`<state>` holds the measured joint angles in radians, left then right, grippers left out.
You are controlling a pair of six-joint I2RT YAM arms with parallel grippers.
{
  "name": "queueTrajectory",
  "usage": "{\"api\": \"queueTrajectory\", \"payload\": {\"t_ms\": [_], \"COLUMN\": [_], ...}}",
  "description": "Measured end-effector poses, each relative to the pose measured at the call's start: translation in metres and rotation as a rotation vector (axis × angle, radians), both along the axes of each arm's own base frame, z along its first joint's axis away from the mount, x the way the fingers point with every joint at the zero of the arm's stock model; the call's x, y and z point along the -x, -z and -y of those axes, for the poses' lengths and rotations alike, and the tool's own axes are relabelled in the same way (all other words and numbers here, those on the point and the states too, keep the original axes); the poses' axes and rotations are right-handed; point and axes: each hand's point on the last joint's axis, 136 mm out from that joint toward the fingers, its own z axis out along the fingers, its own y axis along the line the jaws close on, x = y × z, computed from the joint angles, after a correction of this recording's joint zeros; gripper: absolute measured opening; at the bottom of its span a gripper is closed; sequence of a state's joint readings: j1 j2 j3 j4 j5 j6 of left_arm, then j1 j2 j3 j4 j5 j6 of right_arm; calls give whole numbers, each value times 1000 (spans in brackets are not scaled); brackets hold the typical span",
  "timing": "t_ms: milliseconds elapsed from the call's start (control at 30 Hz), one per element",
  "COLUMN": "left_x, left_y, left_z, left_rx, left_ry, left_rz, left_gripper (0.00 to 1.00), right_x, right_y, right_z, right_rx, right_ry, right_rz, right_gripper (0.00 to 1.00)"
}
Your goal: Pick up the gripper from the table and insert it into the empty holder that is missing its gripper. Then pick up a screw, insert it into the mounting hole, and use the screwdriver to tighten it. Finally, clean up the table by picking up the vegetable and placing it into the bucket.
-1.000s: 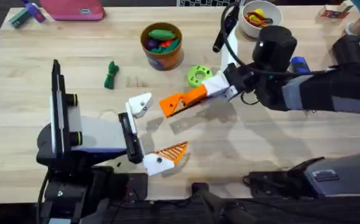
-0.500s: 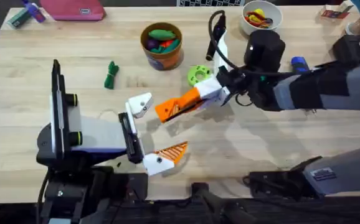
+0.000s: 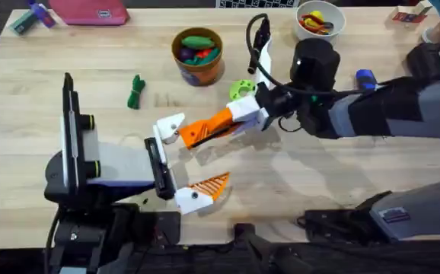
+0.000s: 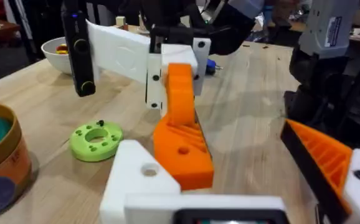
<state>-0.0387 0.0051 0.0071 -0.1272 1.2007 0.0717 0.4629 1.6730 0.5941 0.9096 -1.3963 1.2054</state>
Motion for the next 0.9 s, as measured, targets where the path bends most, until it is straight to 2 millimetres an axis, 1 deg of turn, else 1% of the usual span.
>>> {"api": "queueTrajectory", "payload": {"t_ms": [667, 800, 900], "left_x": [0, 0, 0], "left_y": [0, 0, 0], "left_z": [0, 0, 0], "left_rx": [0, -1, -1], "left_ry": [1, 1, 1], "left_rz": [1, 2, 2], "left_gripper": [986, 986, 987], "right_x": [-6, -10, -9], "right_y": [-6, -6, -5], "right_z": [-3, -5, -8], "right_rx": [-26, -18, -14], "right_ry": [28, 56, 62], "right_rz": [65, 61, 57], "right_gripper": [9, 9, 9]}}
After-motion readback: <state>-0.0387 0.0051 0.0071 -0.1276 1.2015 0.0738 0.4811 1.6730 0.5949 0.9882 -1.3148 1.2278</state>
